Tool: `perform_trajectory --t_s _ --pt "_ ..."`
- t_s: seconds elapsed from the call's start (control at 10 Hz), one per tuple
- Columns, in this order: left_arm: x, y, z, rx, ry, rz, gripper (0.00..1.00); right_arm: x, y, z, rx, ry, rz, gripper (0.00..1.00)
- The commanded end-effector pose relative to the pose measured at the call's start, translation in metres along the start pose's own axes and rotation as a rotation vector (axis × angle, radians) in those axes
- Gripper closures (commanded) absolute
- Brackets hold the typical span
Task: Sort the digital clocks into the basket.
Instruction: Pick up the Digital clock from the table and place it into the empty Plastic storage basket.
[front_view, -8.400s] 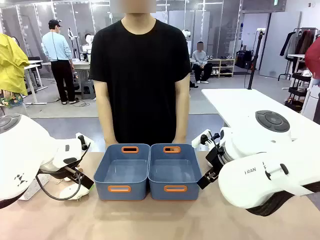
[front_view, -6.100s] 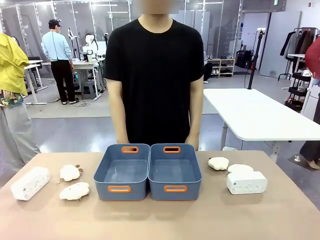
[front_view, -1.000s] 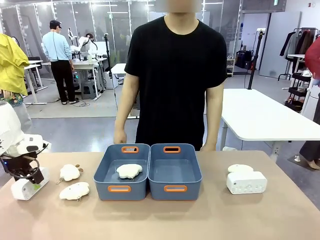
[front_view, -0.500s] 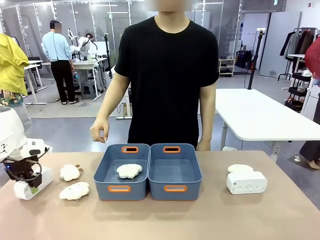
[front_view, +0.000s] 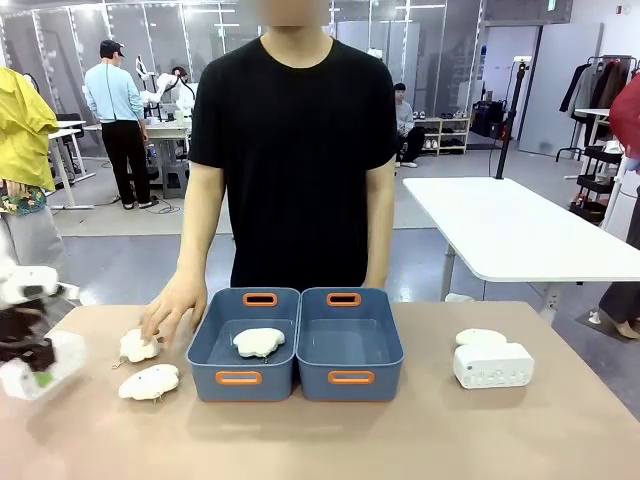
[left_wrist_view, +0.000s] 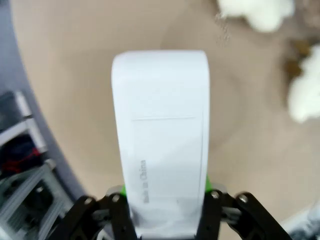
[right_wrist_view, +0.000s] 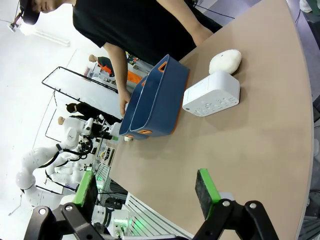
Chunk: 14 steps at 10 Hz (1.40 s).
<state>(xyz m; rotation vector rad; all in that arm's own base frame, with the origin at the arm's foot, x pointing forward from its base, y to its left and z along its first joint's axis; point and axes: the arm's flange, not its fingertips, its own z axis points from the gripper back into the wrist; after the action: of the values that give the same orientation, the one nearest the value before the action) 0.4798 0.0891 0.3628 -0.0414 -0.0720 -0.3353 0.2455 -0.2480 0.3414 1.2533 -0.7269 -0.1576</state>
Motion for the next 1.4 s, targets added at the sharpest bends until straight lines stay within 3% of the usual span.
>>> perform_trajectory --t_s 0.0,0.1,0.3,0.4,0.5,0.6,1.3 --pt "-0.051 0.081 0.058 -0.244 0.021 -0.087 1.0 0.0 0.002 0.001 0.009 0.0 0.009 0.0" --pt "-0.08 0.106 0.069 -0.279 0.004 -0.162 1.0 0.0 0.002 0.001 0.009 0.0 0.009 0.0" --pt "-0.107 0.135 0.066 -0.463 -0.127 -0.147 1.0 0.0 0.002 0.001 0.009 0.0 0.009 0.0" --pt "-0.11 0.134 0.059 -0.436 -0.081 -0.13 1.0 0.0 0.002 0.001 0.009 0.0 0.009 0.0" --pt "-0.104 0.133 0.052 -0.461 -0.11 -0.133 1.0 0.0 0.002 0.001 0.009 0.0 0.009 0.0" --pt "-0.137 0.133 0.069 -0.399 -0.115 -0.143 1.0 0.0 0.002 0.001 0.009 0.0 0.009 0.0" --pt "-0.137 0.133 0.069 -0.399 -0.115 -0.143 1.0 0.0 0.002 0.001 0.009 0.0 0.009 0.0"
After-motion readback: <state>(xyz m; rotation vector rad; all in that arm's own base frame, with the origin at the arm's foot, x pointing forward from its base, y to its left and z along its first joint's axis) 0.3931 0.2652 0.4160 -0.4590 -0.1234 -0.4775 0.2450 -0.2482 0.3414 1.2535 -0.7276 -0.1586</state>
